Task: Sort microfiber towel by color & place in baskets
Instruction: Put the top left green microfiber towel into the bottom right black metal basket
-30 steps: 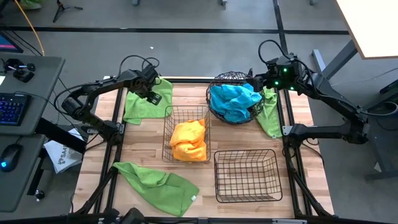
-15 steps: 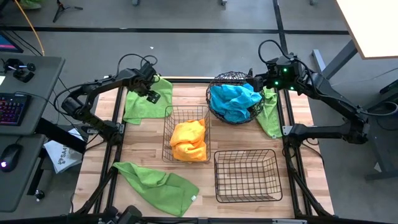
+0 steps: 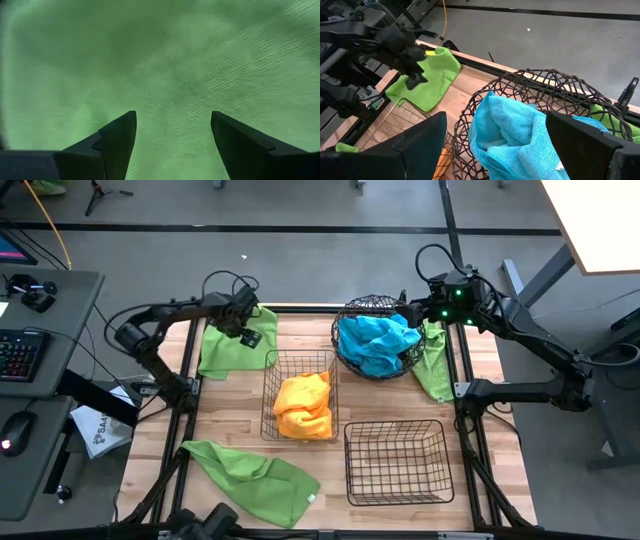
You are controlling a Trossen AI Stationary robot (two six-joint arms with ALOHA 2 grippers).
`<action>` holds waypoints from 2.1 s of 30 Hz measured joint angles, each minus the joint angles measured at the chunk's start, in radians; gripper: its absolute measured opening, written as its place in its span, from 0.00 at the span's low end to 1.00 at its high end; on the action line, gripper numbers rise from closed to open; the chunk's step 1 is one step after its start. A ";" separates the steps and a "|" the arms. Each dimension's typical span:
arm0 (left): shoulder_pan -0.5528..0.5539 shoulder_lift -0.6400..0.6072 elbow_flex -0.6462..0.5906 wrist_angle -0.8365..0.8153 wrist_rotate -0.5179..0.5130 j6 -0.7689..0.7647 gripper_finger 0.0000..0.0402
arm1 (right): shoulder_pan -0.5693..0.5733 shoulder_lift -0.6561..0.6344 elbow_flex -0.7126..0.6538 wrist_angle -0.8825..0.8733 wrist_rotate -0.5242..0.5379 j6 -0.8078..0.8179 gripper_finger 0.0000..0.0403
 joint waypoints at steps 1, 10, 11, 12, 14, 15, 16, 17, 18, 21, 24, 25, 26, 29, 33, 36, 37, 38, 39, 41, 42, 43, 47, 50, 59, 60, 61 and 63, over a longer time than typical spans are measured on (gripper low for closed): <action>0.000 0.023 0.000 -0.002 0.009 -0.013 0.61 | 0.000 0.000 0.000 0.000 0.000 0.000 0.84; -0.035 0.093 0.013 -0.018 0.046 -0.047 0.59 | 0.000 0.000 0.000 0.000 0.000 0.000 0.84; -0.037 0.093 0.012 -0.029 0.073 -0.053 0.57 | 0.000 0.000 0.000 0.000 0.000 0.001 0.84; -0.042 0.094 0.012 -0.039 0.097 -0.054 0.54 | 0.000 0.000 0.000 0.000 0.000 0.000 0.84; -0.059 0.094 0.009 -0.068 0.116 -0.053 0.43 | 0.000 0.000 0.000 0.000 0.000 0.000 0.84; -0.070 0.094 0.002 -0.076 0.118 -0.054 0.36 | 0.000 0.000 0.000 0.000 0.000 0.000 0.84; -0.080 0.092 -0.007 -0.080 0.120 -0.054 0.28 | 0.000 0.000 0.000 0.000 0.000 0.000 0.84; -0.090 0.088 -0.016 -0.079 0.121 -0.054 0.20 | 0.000 0.000 0.000 -0.001 0.000 -0.001 0.84; -0.100 0.083 -0.025 -0.075 0.119 -0.054 0.10 | 0.000 0.000 0.000 -0.002 0.000 -0.002 0.84; -0.116 0.054 -0.050 -0.046 0.084 -0.077 0.04 | 0.000 0.000 0.000 -0.014 0.000 -0.004 0.84; -0.112 -0.017 -0.061 -0.026 0.064 -0.103 0.01 | 0.000 0.000 0.000 -0.020 0.000 -0.005 0.84; -0.106 -0.055 -0.063 -0.024 0.062 -0.109 0.01 | 0.000 0.000 0.000 -0.020 0.000 -0.005 0.84; -0.102 -0.103 -0.059 -0.006 0.061 -0.124 0.01 | 0.000 0.000 0.000 -0.021 0.002 -0.007 0.84; -0.097 -0.256 -0.053 0.028 0.055 -0.150 0.00 | 0.000 0.000 0.000 -0.021 0.013 -0.008 0.84; -0.128 -0.471 -0.042 0.084 0.074 -0.159 0.00 | 0.000 0.000 0.000 -0.021 0.057 -0.013 0.84; -0.170 -0.598 0.007 0.078 0.077 -0.200 0.00 | 0.000 0.000 0.000 -0.022 0.090 -0.029 0.84; -0.189 -0.631 0.032 0.087 0.073 -0.215 0.00 | 0.000 0.000 0.000 -0.021 0.099 -0.032 0.84; -0.211 -0.660 0.058 0.101 0.067 -0.230 0.00 | 0.000 0.000 0.000 -0.020 0.105 -0.034 0.84; -0.235 -0.681 0.088 0.110 0.057 -0.238 0.00 | 0.000 0.000 0.000 -0.017 0.108 -0.034 0.84; -0.292 -0.702 0.149 0.133 0.035 -0.246 0.00 | 0.000 0.000 0.000 -0.004 0.114 -0.051 0.84; -0.324 -0.703 0.179 0.149 0.021 -0.247 0.00 | 0.000 0.000 0.000 0.004 0.118 -0.061 0.84; -0.361 -0.701 0.209 0.171 0.003 -0.247 0.00 | 0.000 0.000 0.000 0.012 0.125 -0.069 0.84; -0.515 -0.649 0.314 0.297 -0.055 -0.233 0.00 | -0.003 0.000 0.000 0.042 0.138 -0.089 0.84; -0.624 -0.568 0.387 0.421 -0.073 -0.202 0.00 | -0.003 0.000 0.000 0.045 0.139 -0.122 0.84; -0.860 -0.194 0.631 0.656 0.140 -0.174 0.00 | -0.003 -0.002 0.000 0.050 0.137 -0.241 0.84; -0.877 -0.151 0.654 0.696 0.192 -0.183 0.00 | -0.003 -0.002 0.000 0.053 0.137 -0.251 0.84; -0.892 -0.110 0.676 0.741 0.244 -0.198 0.00 | -0.003 -0.003 0.000 0.057 0.137 -0.261 0.84; -0.915 -0.033 0.717 0.832 0.344 -0.237 0.00 | -0.003 -0.003 0.000 0.065 0.131 -0.280 0.84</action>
